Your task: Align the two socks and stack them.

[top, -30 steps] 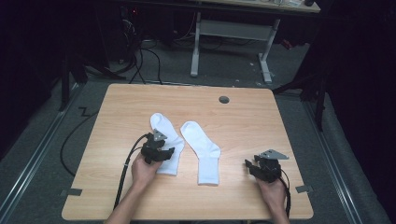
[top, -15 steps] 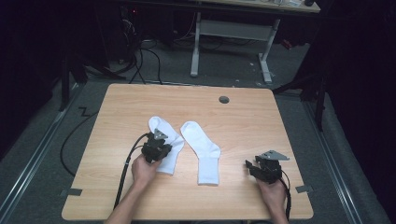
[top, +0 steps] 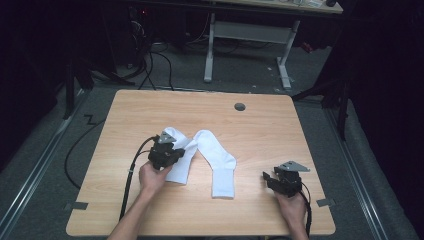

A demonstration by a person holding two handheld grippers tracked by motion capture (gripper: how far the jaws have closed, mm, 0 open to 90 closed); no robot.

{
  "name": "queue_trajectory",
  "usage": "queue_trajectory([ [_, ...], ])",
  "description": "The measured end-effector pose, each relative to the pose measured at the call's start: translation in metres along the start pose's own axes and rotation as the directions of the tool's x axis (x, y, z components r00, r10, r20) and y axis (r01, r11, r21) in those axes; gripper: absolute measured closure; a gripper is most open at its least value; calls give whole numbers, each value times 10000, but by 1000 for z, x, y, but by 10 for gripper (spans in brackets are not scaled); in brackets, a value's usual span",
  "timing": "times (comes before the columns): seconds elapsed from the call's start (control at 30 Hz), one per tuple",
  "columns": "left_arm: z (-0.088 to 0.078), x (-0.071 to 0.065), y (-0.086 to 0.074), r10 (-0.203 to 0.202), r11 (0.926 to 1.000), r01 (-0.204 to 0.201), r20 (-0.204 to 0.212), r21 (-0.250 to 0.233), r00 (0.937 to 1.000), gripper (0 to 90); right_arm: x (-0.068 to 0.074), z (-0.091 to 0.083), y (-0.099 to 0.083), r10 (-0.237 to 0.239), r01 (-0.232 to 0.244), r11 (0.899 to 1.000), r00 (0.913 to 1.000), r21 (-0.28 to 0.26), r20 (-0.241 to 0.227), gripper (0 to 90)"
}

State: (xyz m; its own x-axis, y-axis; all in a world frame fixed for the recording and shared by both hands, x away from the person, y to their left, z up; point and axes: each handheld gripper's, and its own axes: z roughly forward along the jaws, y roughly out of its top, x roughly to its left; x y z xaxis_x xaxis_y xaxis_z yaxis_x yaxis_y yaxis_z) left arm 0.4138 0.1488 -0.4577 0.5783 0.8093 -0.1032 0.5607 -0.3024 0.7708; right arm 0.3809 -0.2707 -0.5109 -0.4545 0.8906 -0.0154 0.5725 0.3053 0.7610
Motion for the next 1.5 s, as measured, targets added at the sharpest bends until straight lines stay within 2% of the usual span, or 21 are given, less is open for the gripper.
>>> queue_trajectory([
  [0.17, -9, 3, 11, -333, 9990, 341, 256, -294, 9991, 868, 0, 0, 0, -18, 18, 10000, 10000, 2, -20, 457],
  [0.2, -12, 5, 14, -547, 9976, 565, 445, -397, 9975, 868, 0, 0, 0, -22, 22, 10000, 10000, 3, -19, 457],
  [0.3, -20, 8, 22, -786, 9943, 832, 688, -666, 9945, 868, 0, 0, 0, -52, 52, 10000, 10000, -1, -31, 454],
  [0.57, -34, 11, 43, -818, 9891, 920, 905, -1149, 9925, 868, 0, 0, 0, -47, 47, 10000, 10000, 10, -29, 443],
  [0.7, -35, 9, 51, -706, 9892, 802, 814, -1227, 9942, 868, 0, 0, 0, -47, 47, 10000, 10000, 14, -20, 437],
  [0.77, -37, 10, 54, -787, 9865, 907, 909, -1364, 9927, 868, 0, 0, 0, -46, 46, 10000, 10000, 14, -18, 436],
  [0.9, -41, 10, 60, -726, 9862, 829, 759, -1435, 9945, 868, 1, 0, -1, -43, 43, 10000, 10000, 13, -1, 433],
  [1.03, -44, 10, 67, -723, 9837, 844, 801, -1590, 9942, 868, 1, -1, -1, -34, 34, 10000, 10000, 16, 3, 432],
  [1.23, -43, 13, 78, -875, 9795, 1035, 982, -1730, 9913, 868, 1, 0, -1, -47, 47, 10000, 10000, 14, 6, 432],
  [1.3, -41, 14, 81, -947, 9796, 1085, 878, -1693, 9916, 868, 1, -1, -1, -36, 36, 10000, 10000, 17, 8, 432],
  [1.5, -38, 12, 92, -930, 9779, 1083, 916, -1790, 9914, 868, 1, -1, -1, -33, 33, 10000, 10000, 16, 5, 432],
])
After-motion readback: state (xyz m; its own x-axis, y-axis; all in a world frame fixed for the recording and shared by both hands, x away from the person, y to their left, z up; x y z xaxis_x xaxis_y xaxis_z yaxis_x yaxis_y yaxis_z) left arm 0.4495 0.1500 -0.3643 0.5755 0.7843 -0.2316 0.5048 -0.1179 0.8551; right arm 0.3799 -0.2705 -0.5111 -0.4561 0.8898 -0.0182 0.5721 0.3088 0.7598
